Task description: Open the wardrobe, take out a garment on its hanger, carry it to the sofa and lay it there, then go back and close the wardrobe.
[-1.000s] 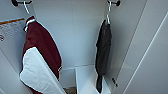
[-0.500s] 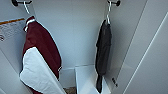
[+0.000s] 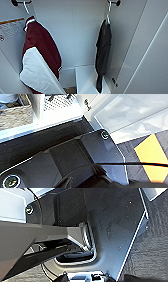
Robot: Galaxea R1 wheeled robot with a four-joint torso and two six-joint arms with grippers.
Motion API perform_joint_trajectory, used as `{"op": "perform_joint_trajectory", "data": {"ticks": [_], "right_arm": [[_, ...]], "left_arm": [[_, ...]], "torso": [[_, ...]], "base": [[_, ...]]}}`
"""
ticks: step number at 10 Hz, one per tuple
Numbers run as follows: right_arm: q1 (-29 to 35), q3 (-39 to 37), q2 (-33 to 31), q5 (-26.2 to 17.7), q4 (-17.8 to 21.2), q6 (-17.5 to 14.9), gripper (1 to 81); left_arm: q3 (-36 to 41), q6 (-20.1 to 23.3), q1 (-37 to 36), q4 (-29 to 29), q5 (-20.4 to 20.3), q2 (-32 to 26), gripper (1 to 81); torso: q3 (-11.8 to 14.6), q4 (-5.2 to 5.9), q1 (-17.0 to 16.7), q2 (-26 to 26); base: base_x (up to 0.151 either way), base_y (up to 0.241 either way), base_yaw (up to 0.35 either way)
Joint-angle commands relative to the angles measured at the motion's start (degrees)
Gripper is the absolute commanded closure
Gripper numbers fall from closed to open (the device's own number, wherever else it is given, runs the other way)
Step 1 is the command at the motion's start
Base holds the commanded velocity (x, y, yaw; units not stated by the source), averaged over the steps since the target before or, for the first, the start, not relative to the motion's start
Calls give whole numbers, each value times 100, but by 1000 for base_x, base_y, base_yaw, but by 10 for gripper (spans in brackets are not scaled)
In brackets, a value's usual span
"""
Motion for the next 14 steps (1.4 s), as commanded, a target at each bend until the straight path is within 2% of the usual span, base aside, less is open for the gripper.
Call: {"op": "perform_joint_trajectory", "data": {"ticks": [1,3,8,11,14], "right_arm": [[146,33,-3,-268,-68,17,10],[181,6,-12,-268,-60,8,10],[234,-2,-12,-285,-60,8,10],[277,-2,-21,-285,-60,8,10],[295,-2,-12,-285,-60,8,10]], "left_arm": [[185,-30,-696,-63,554,-124,10],[844,-38,-1090,-82,741,-283,10],[546,-187,-2102,-99,1338,200,10],[932,-416,-2734,-91,1699,262,10],[1452,-531,-3034,-90,1857,280,10]], "torso": [[0,0,0,0],[0,0,0,0],[0,0,2,2],[-2,0,5,4],[-7,0,7,6]], "base": [[0,0,0],[0,0,0],[0,0,0],[0,0,0],[0,0,0]]}}
